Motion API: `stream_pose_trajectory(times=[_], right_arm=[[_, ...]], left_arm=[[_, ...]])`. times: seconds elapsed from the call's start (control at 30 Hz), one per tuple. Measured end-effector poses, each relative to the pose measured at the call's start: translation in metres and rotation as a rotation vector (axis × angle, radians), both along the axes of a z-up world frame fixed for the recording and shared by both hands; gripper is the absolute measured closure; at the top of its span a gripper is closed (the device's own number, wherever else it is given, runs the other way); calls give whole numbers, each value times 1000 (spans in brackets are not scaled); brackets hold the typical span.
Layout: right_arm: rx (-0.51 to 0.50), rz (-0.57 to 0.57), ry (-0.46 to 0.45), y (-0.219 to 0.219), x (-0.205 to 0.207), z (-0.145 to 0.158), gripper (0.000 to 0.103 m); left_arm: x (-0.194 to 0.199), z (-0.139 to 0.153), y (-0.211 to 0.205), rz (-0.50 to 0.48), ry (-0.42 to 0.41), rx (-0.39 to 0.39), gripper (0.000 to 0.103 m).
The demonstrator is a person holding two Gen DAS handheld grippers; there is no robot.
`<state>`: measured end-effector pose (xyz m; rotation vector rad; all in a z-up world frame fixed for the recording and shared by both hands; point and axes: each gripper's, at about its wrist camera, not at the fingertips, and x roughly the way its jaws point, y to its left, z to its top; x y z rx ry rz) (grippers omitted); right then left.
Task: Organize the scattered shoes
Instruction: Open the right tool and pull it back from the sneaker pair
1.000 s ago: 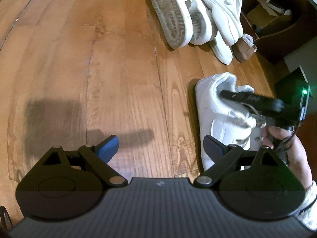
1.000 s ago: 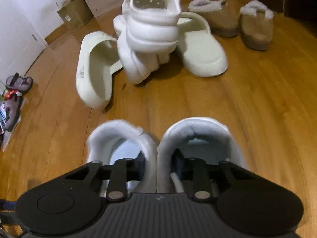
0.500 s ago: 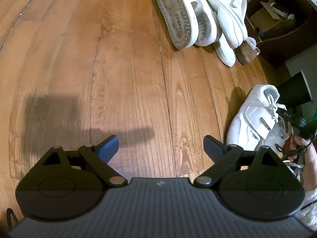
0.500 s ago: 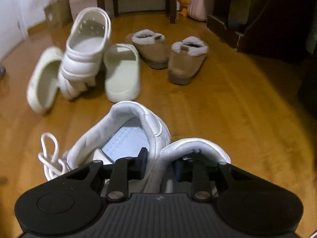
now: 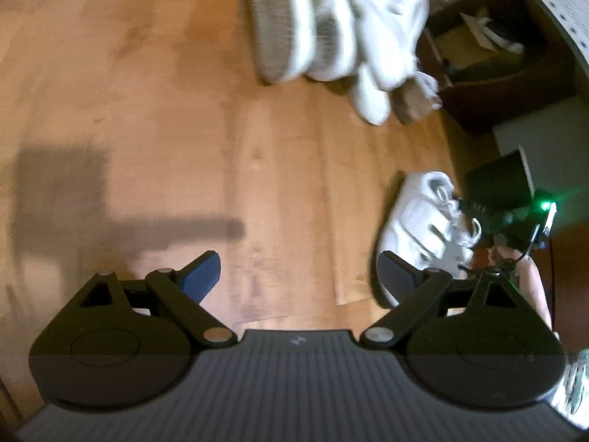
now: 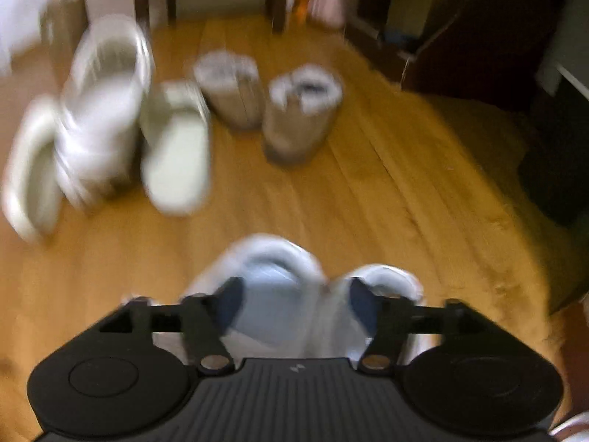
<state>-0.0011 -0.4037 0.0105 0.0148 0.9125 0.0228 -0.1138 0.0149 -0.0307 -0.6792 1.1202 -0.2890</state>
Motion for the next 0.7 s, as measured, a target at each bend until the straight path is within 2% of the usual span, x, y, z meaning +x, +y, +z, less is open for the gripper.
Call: stream_pose_trajectory(times=[0.07, 0.13, 0.2, 0.23, 0.3, 0.37, 0.43, 0.47, 0.57, 0.67, 0.7], right_arm=[[-15, 23, -30, 16, -18, 3, 26], [-83, 78, -58, 38, -37, 0, 18], [-210, 171, -79, 68, -55, -11, 7], [-310, 209, -91, 85, -63, -25, 6], [-462, 254, -84, 104, -71, -49, 6], [-622, 267, -71, 114, -79, -73, 13], [-751, 272, -90, 118, -89, -91, 12], [-772, 251, -101, 114, -93, -93, 12], [-791, 184, -36, 96, -89, -91, 11], [-598, 111, 22, 70, -89, -72, 13], [-498, 84, 35, 62, -91, -62, 13]], left_arm=[[5, 13, -22, -25, -30, 88, 10], [7, 17, -29, -40, -36, 119, 10], [10, 23, -42, -66, -46, 165, 10], [12, 27, -50, -81, -53, 175, 10], [14, 30, -55, -88, -60, 180, 10], [14, 36, -62, -103, -74, 187, 10], [12, 41, -66, -120, -76, 192, 10], [11, 42, -66, -124, -75, 200, 10], [6, 48, -70, -146, -84, 251, 10], [2, 51, -72, -177, -85, 255, 10], [2, 52, -73, -179, -86, 254, 10]])
